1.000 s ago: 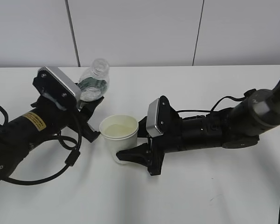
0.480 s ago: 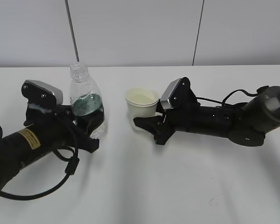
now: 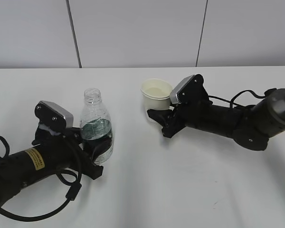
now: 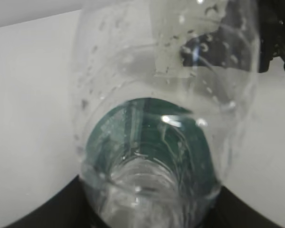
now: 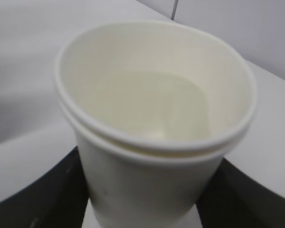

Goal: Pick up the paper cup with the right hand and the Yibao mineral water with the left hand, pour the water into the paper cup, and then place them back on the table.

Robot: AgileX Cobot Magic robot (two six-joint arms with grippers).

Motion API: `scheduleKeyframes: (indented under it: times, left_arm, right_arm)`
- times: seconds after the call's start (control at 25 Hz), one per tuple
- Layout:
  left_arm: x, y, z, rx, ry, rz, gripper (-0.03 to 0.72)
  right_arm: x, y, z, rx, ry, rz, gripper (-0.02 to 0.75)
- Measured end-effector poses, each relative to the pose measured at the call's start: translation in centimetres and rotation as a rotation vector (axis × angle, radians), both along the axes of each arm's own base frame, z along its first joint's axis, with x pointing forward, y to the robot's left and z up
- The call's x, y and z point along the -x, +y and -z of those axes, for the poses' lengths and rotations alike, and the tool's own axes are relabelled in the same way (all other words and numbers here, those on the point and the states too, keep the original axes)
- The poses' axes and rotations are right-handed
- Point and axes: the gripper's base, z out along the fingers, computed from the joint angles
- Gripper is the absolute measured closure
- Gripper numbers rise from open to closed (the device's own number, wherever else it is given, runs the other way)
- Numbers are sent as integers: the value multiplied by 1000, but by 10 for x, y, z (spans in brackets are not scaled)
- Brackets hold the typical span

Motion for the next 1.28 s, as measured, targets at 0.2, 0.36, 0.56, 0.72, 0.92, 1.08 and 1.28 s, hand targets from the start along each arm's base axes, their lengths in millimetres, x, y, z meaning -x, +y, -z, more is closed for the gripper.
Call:
scheduleKeyframes:
  times: [0.2,0.36,0.56,0.72,0.92,1.08,1.28]
  left_arm:
    - [0,0,0,-1,-1,1,363]
    - [0,0,0,0,-1,-5,269]
    - [-1,1,-1,6,-5,-14,181]
    - [0,1,0,5,-3,-14,169]
    - [19,13,5,-19,58,-50,168]
    - [34,26,-3,-25,69,-120,168]
    - [37,38,-14,-7,51,-239,168]
  right_arm:
    - [1,-1,17,-18,29,13,290]
    - [1,0,17,-29,23,10,285]
    - [1,0,17,-28,25,11,124]
    - [2,0,18,-27,29,12,81]
    - [17,-10,26,3,117,43,77]
    - [31,-21,13,-14,127,83,77]
    - [42,-56,-7,-56,128,235,77]
